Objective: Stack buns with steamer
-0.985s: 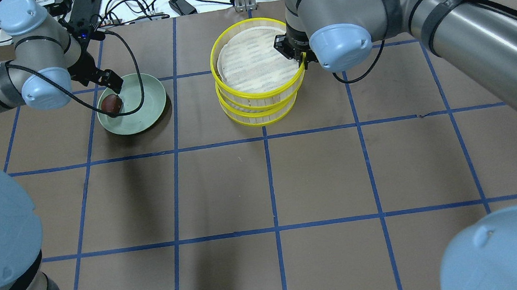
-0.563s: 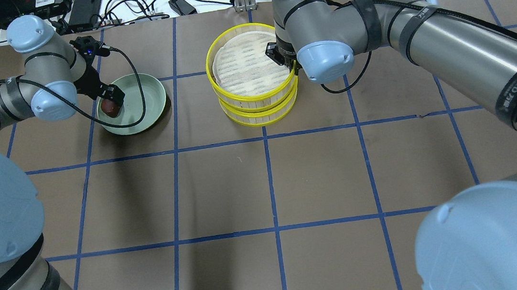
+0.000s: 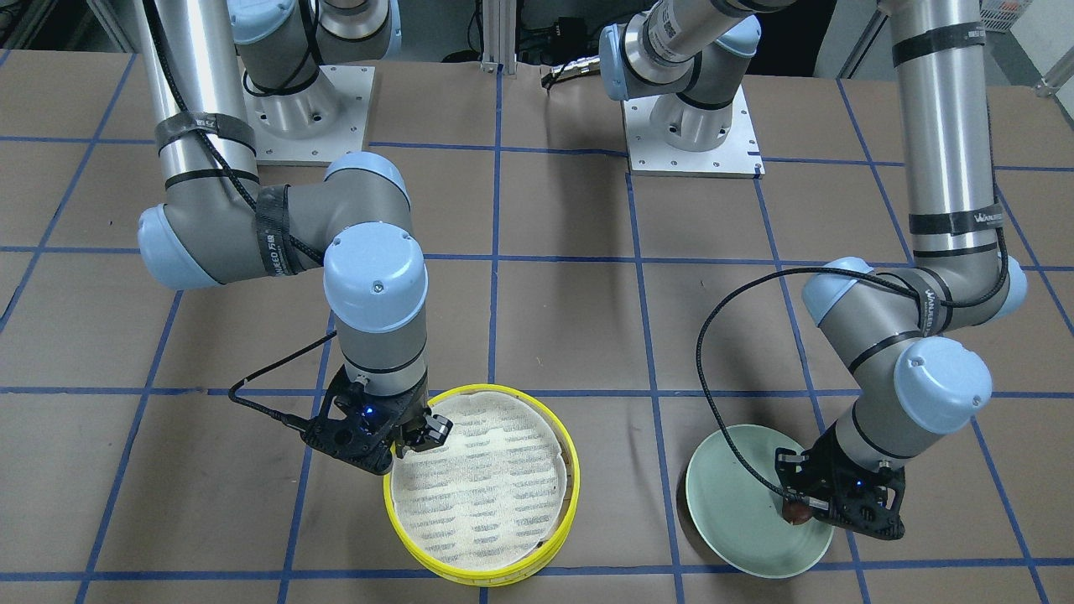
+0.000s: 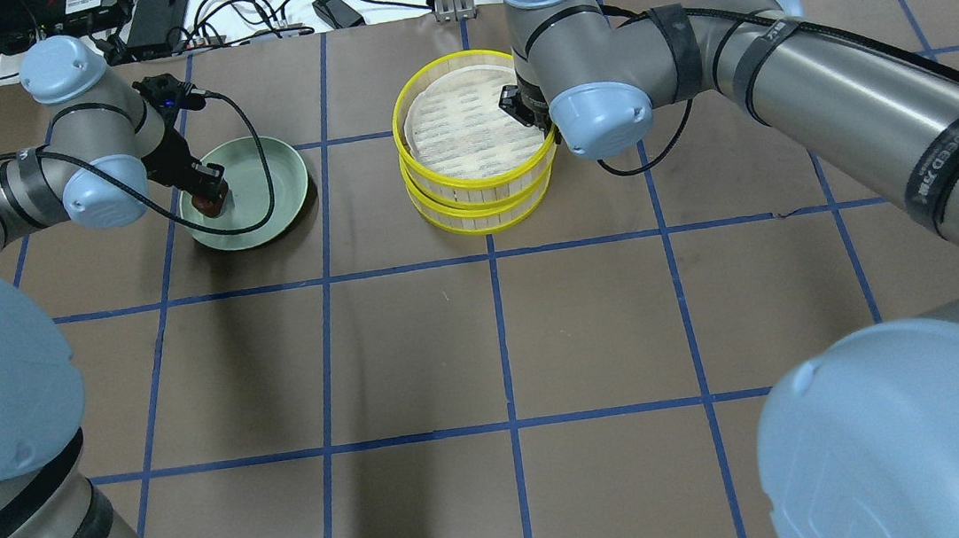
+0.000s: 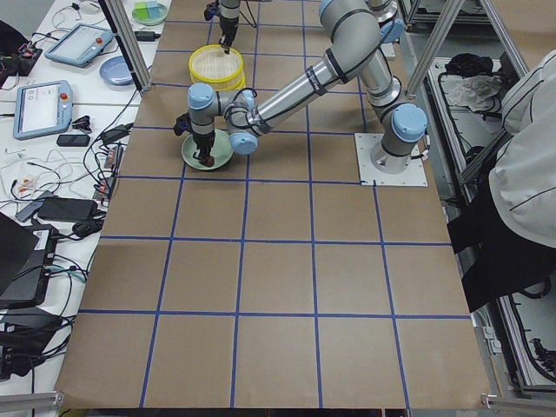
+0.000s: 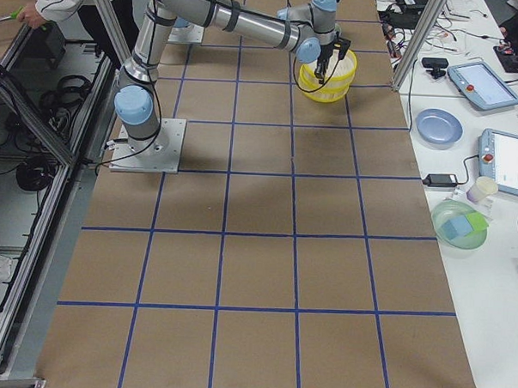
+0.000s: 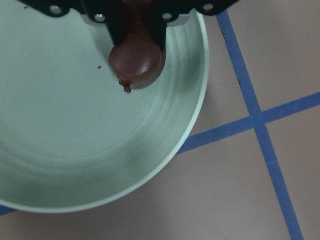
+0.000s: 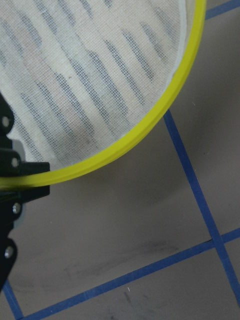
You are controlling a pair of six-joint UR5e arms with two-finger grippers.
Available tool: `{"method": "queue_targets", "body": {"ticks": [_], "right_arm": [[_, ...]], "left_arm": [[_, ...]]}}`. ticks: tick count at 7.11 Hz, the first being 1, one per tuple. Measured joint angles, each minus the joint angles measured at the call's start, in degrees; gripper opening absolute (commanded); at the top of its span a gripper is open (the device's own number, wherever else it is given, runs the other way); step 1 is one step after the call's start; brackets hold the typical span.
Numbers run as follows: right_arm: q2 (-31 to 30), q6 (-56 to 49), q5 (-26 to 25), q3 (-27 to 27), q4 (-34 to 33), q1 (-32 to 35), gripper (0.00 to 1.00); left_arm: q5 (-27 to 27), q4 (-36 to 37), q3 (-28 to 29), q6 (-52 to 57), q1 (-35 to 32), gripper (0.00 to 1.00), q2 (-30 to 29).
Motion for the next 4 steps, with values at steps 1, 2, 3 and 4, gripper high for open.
{"method": "queue_targets", "body": {"ticks": [1, 2, 3, 4], "right_arm": [[0.0, 0.2, 0.0, 0.2, 0.0, 0.0, 0.39], [0.0, 0.5, 0.1, 0.4, -0.1, 0.0, 0.39], [-0.1, 0.8, 0.3, 0.5, -0.1, 0.1, 0.39], [-0.1, 1.3, 0.4, 0.6, -0.1, 0.2, 0.39]], "left_arm": [[0.0, -0.2, 0.3, -4.7, -0.4, 0.00, 1.0], [-0.1, -0.8, 0.5, -10.0, -1.3, 0.00, 2.5], [-0.1, -1.8, 0.7, -15.1, -2.8, 0.00, 4.4], [-0.3, -3.0, 1.4, -20.3, -4.7, 0.00, 6.3]]}}
